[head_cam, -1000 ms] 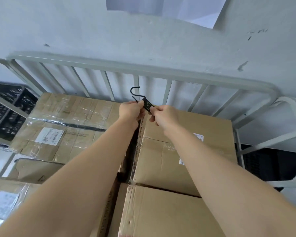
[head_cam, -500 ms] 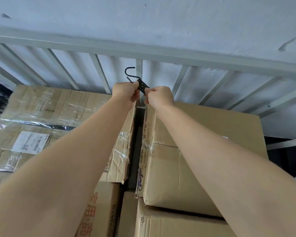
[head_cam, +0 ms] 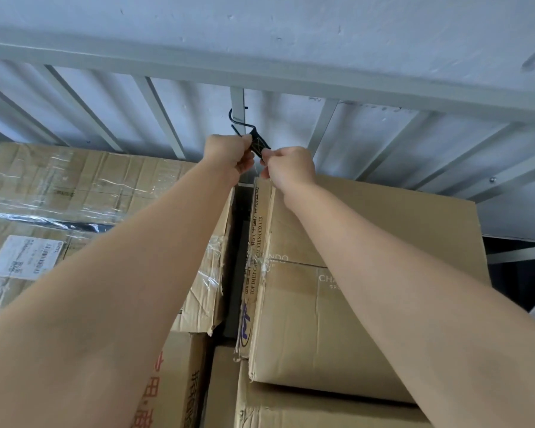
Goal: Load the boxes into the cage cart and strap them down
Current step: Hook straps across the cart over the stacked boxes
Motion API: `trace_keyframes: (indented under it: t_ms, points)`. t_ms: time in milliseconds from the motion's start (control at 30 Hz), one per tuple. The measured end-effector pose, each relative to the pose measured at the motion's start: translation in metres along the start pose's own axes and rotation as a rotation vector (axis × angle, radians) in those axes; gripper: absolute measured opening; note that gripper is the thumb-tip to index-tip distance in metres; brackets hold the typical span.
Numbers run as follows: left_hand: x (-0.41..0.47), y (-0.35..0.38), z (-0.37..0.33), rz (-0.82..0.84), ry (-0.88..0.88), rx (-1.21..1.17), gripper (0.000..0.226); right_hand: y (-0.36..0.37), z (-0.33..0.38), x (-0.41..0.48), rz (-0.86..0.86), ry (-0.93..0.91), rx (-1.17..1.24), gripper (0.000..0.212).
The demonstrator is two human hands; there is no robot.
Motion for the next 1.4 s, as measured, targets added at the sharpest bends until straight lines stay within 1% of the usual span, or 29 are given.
trace_keyframes:
  t_ms: [100,167,200,233,333,367,433,500,567,633,800,967,1100,1200,1300,1400]
  points:
    - [-0.008,-0.001,-0.003,0.007,0.004,0.016,0.02,-0.003,0.001,-0.005,-0.023,-0.05,-0.071,0.034]
    - [-0.015,-0.003,-0.011,0.033,0.028,0.063,0.024,-0.009,0.004,-0.01,-0.059,-0.102,-0.179,0.027]
    - [-0.017,-0.006,-0.015,0.048,0.047,0.114,0.025,-0.011,0.005,-0.014,-0.069,-0.136,-0.236,0.02]
    - [-0.02,-0.01,-0.018,0.066,0.071,0.185,0.023,-0.013,0.008,-0.019,-0.078,-0.178,-0.294,0.018]
    - [-0.031,-0.023,-0.024,0.105,0.178,0.439,0.005,-0.016,0.015,-0.039,-0.137,-0.339,-0.51,0.025]
    - [-0.037,-0.027,-0.024,0.108,0.223,0.519,0.013,-0.017,0.016,-0.045,-0.166,-0.377,-0.581,0.027]
    - [-0.055,-0.033,-0.026,0.117,0.3,0.652,0.022,-0.023,0.011,-0.057,-0.19,-0.394,-0.709,0.039]
    - [-0.074,-0.038,-0.025,0.145,0.358,0.792,0.026,-0.031,0.0,-0.07,-0.16,-0.368,-0.825,0.059]
    - [-0.091,-0.044,-0.022,0.177,0.391,0.929,0.03,-0.04,-0.011,-0.089,-0.118,-0.342,-0.901,0.071]
    - [-0.109,-0.053,-0.018,0.196,0.384,1.008,0.033,-0.051,-0.018,-0.11,-0.103,-0.319,-0.915,0.071]
    - [-0.162,-0.082,-0.017,0.217,0.41,1.197,0.04,-0.071,-0.027,-0.166,-0.08,-0.262,-0.933,0.056]
    - [-0.221,-0.117,-0.023,0.194,0.468,1.34,0.038,-0.077,-0.022,-0.226,-0.046,-0.304,-0.981,0.042]
    - [-0.276,-0.15,-0.033,0.138,0.514,1.454,0.038,-0.073,-0.018,-0.277,0.001,-0.371,-1.053,0.045]
    - [-0.32,-0.183,-0.04,0.062,0.526,1.491,0.038,-0.061,-0.011,-0.319,0.05,-0.452,-1.089,0.048]
    - [-0.362,-0.223,-0.044,-0.028,0.513,1.512,0.036,-0.045,-0.001,-0.364,0.068,-0.565,-1.125,0.052]
    - [-0.406,-0.263,-0.046,-0.102,0.501,1.545,0.03,-0.026,0.007,-0.409,0.083,-0.665,-1.145,0.051]
Point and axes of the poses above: each hand's wrist, its own x-axis towards the middle knuckle, its own y-axis out of the palm, z = x × y, the point moved 10 cm from there along x, towards the middle knuckle, and after that the axes turned 9 degrees about y, right-handed, at the moved point
